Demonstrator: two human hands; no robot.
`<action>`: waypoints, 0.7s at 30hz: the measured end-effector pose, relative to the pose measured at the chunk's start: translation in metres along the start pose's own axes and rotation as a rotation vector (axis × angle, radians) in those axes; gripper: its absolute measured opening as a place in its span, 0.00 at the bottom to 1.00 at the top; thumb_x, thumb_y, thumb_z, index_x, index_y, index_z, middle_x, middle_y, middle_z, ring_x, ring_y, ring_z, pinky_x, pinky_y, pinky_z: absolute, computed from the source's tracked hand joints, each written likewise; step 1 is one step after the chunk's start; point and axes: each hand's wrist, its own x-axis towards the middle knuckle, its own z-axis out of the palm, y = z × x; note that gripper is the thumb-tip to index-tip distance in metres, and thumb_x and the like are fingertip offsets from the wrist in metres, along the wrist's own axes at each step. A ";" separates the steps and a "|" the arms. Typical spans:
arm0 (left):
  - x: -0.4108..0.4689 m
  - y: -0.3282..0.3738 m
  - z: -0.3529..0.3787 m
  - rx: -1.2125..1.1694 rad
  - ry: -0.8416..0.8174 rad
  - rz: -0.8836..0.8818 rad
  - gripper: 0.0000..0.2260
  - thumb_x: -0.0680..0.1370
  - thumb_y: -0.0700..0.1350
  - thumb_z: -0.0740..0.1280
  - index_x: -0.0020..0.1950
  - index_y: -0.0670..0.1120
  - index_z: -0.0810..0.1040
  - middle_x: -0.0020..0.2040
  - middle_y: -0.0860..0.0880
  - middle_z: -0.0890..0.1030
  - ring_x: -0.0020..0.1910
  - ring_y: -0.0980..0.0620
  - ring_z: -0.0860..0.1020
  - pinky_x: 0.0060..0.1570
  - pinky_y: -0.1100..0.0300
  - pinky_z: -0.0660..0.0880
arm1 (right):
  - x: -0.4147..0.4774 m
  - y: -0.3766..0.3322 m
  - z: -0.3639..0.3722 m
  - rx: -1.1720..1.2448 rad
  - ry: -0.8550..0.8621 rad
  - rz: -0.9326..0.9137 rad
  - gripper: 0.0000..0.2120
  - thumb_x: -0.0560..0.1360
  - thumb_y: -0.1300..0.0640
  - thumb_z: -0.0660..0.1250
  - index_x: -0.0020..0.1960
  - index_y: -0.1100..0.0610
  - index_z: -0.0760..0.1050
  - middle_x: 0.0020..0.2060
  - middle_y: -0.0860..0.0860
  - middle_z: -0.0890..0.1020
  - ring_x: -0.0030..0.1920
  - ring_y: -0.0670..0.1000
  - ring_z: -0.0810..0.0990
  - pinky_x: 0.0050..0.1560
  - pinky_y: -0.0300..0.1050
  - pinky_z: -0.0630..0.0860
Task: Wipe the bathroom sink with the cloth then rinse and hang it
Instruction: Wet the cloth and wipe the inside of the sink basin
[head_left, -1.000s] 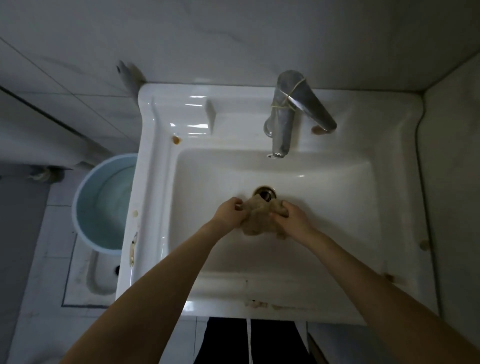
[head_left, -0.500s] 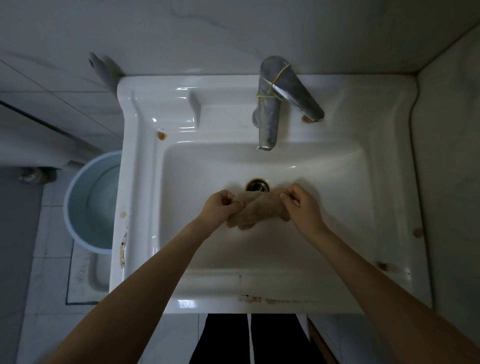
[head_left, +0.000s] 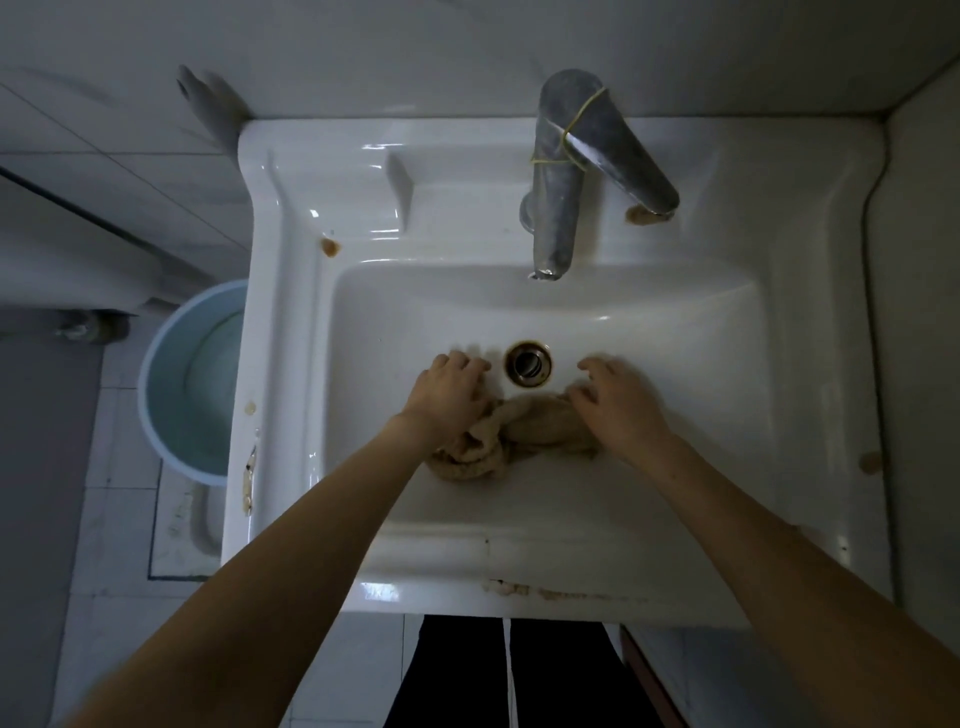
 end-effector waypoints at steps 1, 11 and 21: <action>0.003 -0.002 0.001 0.068 -0.029 0.021 0.22 0.77 0.49 0.63 0.70 0.46 0.68 0.64 0.42 0.70 0.62 0.41 0.68 0.59 0.50 0.68 | 0.004 -0.001 0.001 -0.020 -0.015 -0.056 0.18 0.78 0.53 0.65 0.64 0.59 0.74 0.60 0.57 0.77 0.61 0.58 0.74 0.61 0.50 0.69; -0.010 -0.014 -0.007 -0.229 -0.073 0.040 0.09 0.74 0.50 0.67 0.40 0.45 0.74 0.45 0.47 0.69 0.47 0.48 0.66 0.46 0.57 0.64 | -0.005 -0.015 -0.008 -0.007 -0.442 -0.105 0.10 0.69 0.50 0.68 0.37 0.54 0.70 0.36 0.51 0.71 0.42 0.55 0.73 0.36 0.45 0.64; -0.032 -0.007 -0.031 -0.678 -0.065 -0.041 0.07 0.74 0.47 0.70 0.42 0.44 0.79 0.38 0.43 0.80 0.37 0.49 0.77 0.40 0.57 0.74 | -0.013 -0.019 -0.020 0.410 -0.410 -0.061 0.04 0.74 0.54 0.71 0.45 0.48 0.76 0.40 0.51 0.80 0.40 0.49 0.77 0.42 0.42 0.71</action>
